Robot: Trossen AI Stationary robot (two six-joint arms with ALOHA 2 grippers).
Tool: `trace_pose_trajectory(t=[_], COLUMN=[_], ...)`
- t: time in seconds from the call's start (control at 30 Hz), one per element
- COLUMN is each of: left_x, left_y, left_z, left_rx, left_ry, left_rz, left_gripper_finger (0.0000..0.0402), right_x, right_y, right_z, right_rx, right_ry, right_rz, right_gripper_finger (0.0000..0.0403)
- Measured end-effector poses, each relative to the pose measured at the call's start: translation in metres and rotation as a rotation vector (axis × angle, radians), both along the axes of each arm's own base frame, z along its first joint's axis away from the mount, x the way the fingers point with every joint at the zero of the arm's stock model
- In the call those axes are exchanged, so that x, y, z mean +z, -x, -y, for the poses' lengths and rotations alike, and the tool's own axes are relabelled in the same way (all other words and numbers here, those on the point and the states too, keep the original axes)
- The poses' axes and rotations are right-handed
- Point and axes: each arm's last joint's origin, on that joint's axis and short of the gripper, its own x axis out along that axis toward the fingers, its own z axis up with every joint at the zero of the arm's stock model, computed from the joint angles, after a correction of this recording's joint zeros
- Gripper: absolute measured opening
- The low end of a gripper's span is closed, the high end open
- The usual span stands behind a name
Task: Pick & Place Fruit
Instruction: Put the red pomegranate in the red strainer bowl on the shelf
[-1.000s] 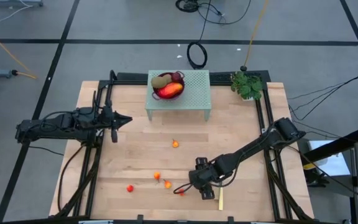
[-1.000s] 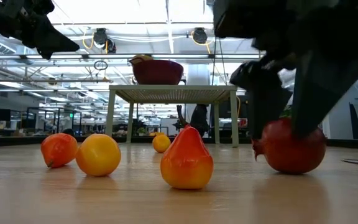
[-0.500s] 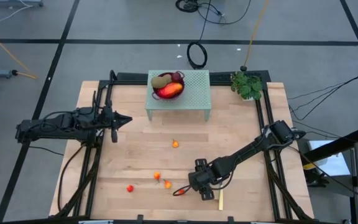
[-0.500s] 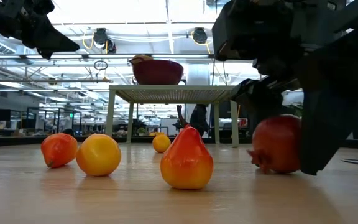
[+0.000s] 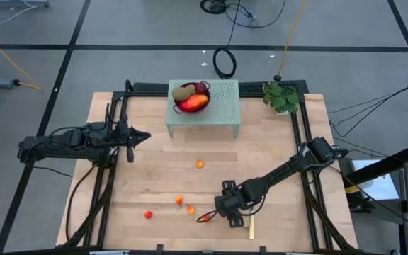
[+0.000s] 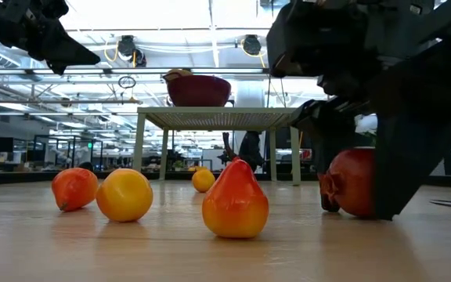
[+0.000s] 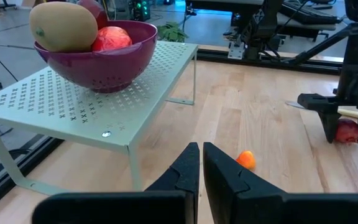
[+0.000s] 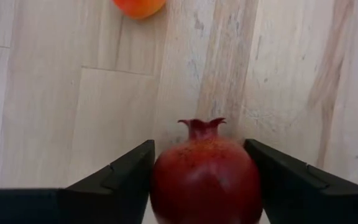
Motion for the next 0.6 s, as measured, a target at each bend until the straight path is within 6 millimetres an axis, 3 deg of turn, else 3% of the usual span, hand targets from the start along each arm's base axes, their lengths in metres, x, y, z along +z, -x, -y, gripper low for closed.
trace_pose_trajectory(t=[0.2,0.4,0.5,0.6], left_x=[0.000,0.000,0.000,0.000], left_y=[0.000,0.000,0.000,0.000], left_z=[0.000,0.000,0.000,0.000], left_rx=[0.000,0.000,0.000,0.000], left_ry=[0.000,0.000,0.000,0.000], left_rz=[0.000,0.000,0.000,0.001], left_gripper_finger=[0.0021,0.0021,0.0021,0.0021], right_x=[-0.001,0.005,0.017,0.042], right_y=[0.001,0.001,0.003,0.002], right_z=[0.004,0.013,0.026,0.042], right_rx=[-0.006,0.017,0.024,0.004], right_ry=[0.007,0.006,0.048,0.081], right_rz=[-0.022,-0.037,-0.029,0.053], right_gripper_finger=[0.0199,0.0205,0.0203,0.0199])
